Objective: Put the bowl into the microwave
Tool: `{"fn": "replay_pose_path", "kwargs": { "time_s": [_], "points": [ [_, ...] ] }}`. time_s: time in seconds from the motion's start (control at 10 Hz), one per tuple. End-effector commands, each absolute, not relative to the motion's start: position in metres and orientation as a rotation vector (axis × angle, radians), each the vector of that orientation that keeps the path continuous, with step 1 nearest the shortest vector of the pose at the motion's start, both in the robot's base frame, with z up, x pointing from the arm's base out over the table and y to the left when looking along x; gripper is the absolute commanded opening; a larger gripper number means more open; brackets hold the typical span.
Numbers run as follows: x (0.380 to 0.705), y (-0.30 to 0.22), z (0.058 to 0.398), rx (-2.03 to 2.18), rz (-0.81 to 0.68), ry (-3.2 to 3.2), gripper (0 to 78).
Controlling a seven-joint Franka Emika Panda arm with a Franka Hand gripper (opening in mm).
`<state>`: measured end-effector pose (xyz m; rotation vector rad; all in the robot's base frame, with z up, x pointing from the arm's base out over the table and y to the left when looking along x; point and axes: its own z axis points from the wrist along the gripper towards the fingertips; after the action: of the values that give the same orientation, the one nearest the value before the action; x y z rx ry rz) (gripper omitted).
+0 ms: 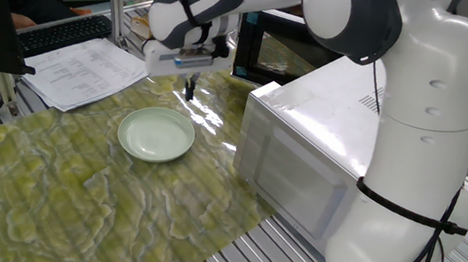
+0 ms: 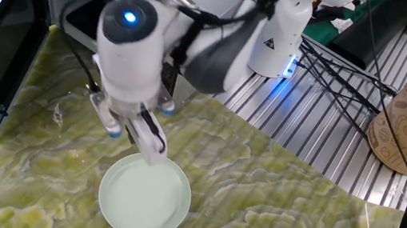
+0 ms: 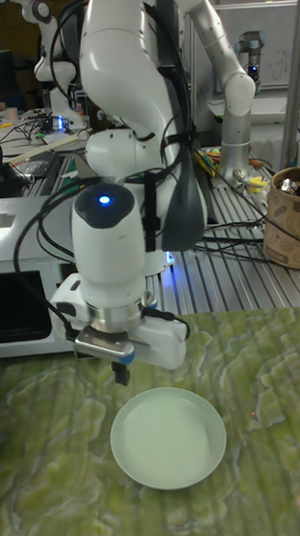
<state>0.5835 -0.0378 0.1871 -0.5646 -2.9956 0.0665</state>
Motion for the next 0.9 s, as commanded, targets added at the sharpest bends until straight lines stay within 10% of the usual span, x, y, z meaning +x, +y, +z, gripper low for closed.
{"fn": "replay_pose_path", "kwargs": {
  "time_s": [0.1, 0.5, 0.9],
  "points": [
    [0.5858, -0.0286, 0.1811, -0.564, 0.068, -2.994, 1.2],
    [0.5858, -0.0286, 0.1811, -0.451, 0.296, -2.951, 1.2],
    [0.5858, -0.0286, 0.1811, -0.275, 0.216, -2.937, 1.2]
  ]
}}
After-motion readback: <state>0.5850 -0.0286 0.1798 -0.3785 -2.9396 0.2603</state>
